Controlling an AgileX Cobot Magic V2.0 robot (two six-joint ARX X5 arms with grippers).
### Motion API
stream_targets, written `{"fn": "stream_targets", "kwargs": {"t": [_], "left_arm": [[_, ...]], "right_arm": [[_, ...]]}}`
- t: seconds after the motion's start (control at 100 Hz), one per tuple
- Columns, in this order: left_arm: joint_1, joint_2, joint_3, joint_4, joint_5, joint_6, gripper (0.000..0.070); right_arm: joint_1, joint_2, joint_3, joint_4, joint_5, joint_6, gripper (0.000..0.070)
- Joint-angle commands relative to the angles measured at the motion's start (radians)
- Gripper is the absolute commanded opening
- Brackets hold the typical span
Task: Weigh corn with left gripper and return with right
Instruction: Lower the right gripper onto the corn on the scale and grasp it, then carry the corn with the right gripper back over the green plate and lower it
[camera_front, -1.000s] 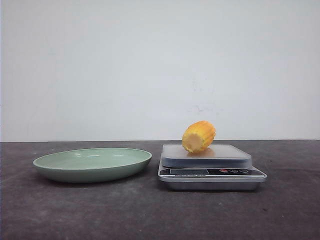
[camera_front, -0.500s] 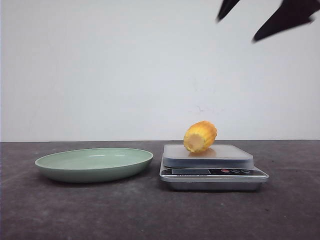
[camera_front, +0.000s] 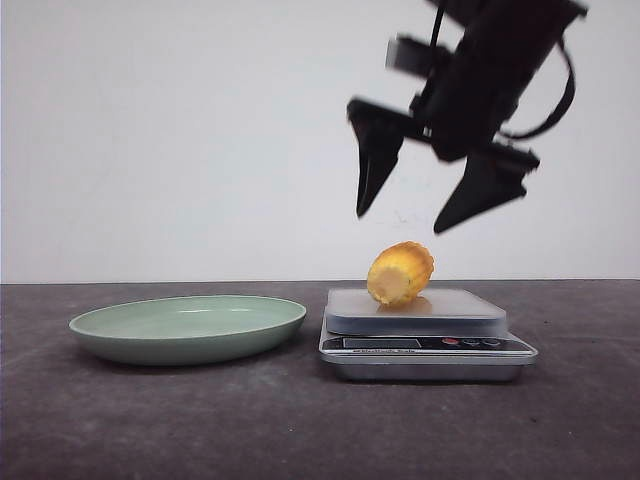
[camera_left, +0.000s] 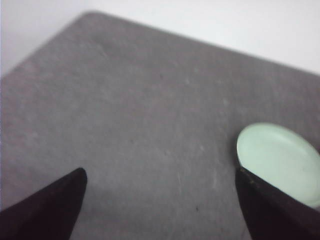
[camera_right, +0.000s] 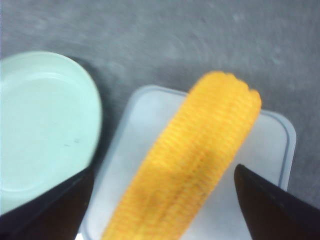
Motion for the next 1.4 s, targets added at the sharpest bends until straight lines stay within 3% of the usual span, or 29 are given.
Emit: {"fn": "stream_targets", "kwargs": {"t": [0.0,0.13,0.24,0.3,0.39,0.44,0.61,0.93,1.1,1.39], "left_arm": [[-0.006,-0.005,0.005,-0.024,0.007,-0.008,0.0556],[-0.006,-0.005,0.003,-0.023,0.007,-0.007,0.0556],[-0.006,-0.005,0.003,-0.023,0.007,0.004,0.0557],[-0.006,-0.005,0.003,-0.023,0.007,0.004,0.0556],[-0.006,-0.005,0.003,-0.023,0.007,0.008,0.0556],[-0.006,-0.005,0.003,-0.023,0.006,0.016,0.0557],[-0.006,-0.005,0.003,-0.022,0.006,0.019,0.0556],[-0.006,-0.005,0.003,-0.002,0.007,0.018,0.0556],[-0.006,-0.005,0.003,0.004,0.007,0.018,0.0556],[-0.006,-0.005,0.003,0.002,0.010,0.018,0.0556]], "right_arm": [[0.006,0.040,0.016,0.025,0.004,0.034,0.0567],[0.007,0.081,0.016,0.027,0.004,0.060,0.0554],[0.008,0.112,0.016,0.023,0.003,0.079,0.0460],[0.009,0.121,0.016,0.019,0.004,0.089,0.0354],[0.021,0.125,0.016,0.022,0.026,0.089,0.0096],[0.034,0.120,0.016,0.032,0.047,0.088,0.0000],[0.062,0.039,0.016,0.041,0.082,0.068,0.0000],[0.194,-0.093,0.163,0.021,0.017,0.025,0.0000],[0.284,-0.001,0.310,0.015,0.030,0.026,0.0000],[0.330,0.264,0.470,-0.021,0.029,0.067,0.0000]]}}
